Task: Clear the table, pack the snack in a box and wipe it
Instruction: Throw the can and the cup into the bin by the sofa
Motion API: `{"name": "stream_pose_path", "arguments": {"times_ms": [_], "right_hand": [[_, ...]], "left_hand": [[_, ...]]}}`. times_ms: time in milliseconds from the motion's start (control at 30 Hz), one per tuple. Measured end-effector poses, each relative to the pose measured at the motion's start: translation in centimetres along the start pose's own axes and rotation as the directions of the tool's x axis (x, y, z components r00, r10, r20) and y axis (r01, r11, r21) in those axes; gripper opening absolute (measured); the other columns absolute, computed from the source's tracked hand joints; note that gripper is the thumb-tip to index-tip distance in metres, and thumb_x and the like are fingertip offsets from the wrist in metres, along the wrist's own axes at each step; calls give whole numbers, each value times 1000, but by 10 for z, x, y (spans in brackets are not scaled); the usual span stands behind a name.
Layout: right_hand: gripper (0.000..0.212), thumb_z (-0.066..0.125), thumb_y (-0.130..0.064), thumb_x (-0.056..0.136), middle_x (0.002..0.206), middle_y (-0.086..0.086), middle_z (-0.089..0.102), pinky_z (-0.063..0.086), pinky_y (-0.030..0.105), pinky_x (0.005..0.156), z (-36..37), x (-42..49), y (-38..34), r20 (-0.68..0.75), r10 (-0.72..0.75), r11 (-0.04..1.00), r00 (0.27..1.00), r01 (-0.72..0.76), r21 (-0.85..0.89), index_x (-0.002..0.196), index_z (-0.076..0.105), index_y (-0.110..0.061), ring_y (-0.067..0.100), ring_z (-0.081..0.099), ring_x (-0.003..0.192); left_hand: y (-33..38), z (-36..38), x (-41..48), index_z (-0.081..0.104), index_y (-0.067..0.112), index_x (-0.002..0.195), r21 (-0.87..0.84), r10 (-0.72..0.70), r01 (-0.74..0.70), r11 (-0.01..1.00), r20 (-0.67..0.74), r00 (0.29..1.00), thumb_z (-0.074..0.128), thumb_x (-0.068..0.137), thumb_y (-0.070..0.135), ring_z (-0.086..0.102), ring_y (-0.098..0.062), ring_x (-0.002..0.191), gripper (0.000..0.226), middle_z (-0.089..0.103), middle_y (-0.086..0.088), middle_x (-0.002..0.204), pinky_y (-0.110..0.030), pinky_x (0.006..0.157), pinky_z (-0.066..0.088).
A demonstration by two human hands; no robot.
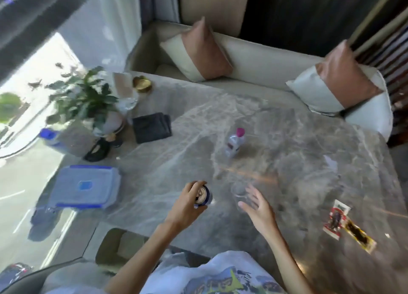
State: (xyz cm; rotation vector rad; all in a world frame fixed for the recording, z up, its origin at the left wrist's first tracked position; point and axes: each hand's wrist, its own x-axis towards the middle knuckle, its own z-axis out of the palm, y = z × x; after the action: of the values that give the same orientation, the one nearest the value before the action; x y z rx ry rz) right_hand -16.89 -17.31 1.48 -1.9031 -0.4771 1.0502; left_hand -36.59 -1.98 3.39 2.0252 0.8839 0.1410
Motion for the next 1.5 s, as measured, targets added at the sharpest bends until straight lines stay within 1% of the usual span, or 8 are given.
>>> {"name": "stream_pose_path", "arguments": {"times_ms": [233, 400, 600, 700, 800, 1100, 1267, 1500], "right_hand": [[63, 64, 6, 86, 142, 15, 49, 54, 10, 70, 186, -38, -48, 334, -14, 993, 942, -25, 112, 143, 40, -8, 26, 56, 121], [56, 67, -4, 86, 137, 10, 56, 49, 27, 94, 292, -82, -86, 617, -36, 999, 786, 33, 16, 138, 48, -9, 20, 58, 117], [52, 68, -6, 86, 129, -6, 60, 52, 9, 76, 381, -110, -106, 830, -26, 970, 558, 213, -113, 135, 51, -10, -1, 63, 101], [56, 73, -16, 81, 121, -23, 61, 53, 18, 87, 418, -117, -101, 882, 60, 945, 467, 258, -201, 133, 54, -9, -6, 63, 104], [43, 73, -16, 83, 135, -5, 59, 53, 33, 92, 452, -116, -82, 878, 163, 930, 450, 228, -289, 123, 60, -11, 9, 62, 111], [67, 69, -24, 87, 139, 9, 51, 50, 37, 98, 565, -65, 69, 650, 435, 770, 623, 118, -628, 144, 37, -10, 20, 58, 117], [62, 69, -24, 87, 139, 12, 50, 45, 38, 102, 622, 2, 200, 532, 430, 671, 730, 136, -729, 140, 40, -8, 24, 52, 124], [67, 68, -26, 84, 143, 10, 49, 36, 35, 106, 675, 96, 353, 483, 315, 511, 817, 283, -811, 141, 37, -11, 26, 44, 134]], "left_hand": [[-96, -99, -163, 49, 13, 134, -186, -300, 249, 950, -334, 894, 79, 73, 15, 51, -11, 112, 68, 50, 0, 124, -13, 95, 35], [-143, -133, -277, 47, 8, 132, -419, -562, 377, 826, -553, 615, 78, 71, 1, 53, -21, 114, 68, 53, -3, 121, -37, 99, 46], [-165, -125, -363, 39, 10, 124, -745, -791, 264, 612, -575, 210, 79, 73, 0, 56, -17, 102, 66, 54, -1, 110, -17, 79, 47], [-181, -120, -377, 40, 13, 123, -800, -833, 237, 551, -545, 98, 80, 73, 5, 55, -15, 99, 65, 53, 1, 109, -24, 84, 42], [-203, -111, -378, 47, 12, 120, -841, -864, 230, 489, -504, -7, 81, 71, 7, 54, -16, 99, 60, 51, -5, 113, -26, 86, 42], [-374, -24, -333, 35, 26, 142, -982, -989, 127, 140, -134, 56, 65, 89, 22, 51, -18, 108, 62, 35, -6, 123, -29, 93, 46], [-503, 53, -287, 36, 18, 111, -987, -997, 164, -1, 13, 70, 74, 81, 29, 57, -21, 107, 50, 53, -9, 120, -31, 89, 46], [-664, 139, -206, 40, 8, 119, -848, -1000, 529, 24, -20, 14, 63, 84, 48, 54, -33, 117, 58, 53, -11, 127, -41, 93, 46]]}}
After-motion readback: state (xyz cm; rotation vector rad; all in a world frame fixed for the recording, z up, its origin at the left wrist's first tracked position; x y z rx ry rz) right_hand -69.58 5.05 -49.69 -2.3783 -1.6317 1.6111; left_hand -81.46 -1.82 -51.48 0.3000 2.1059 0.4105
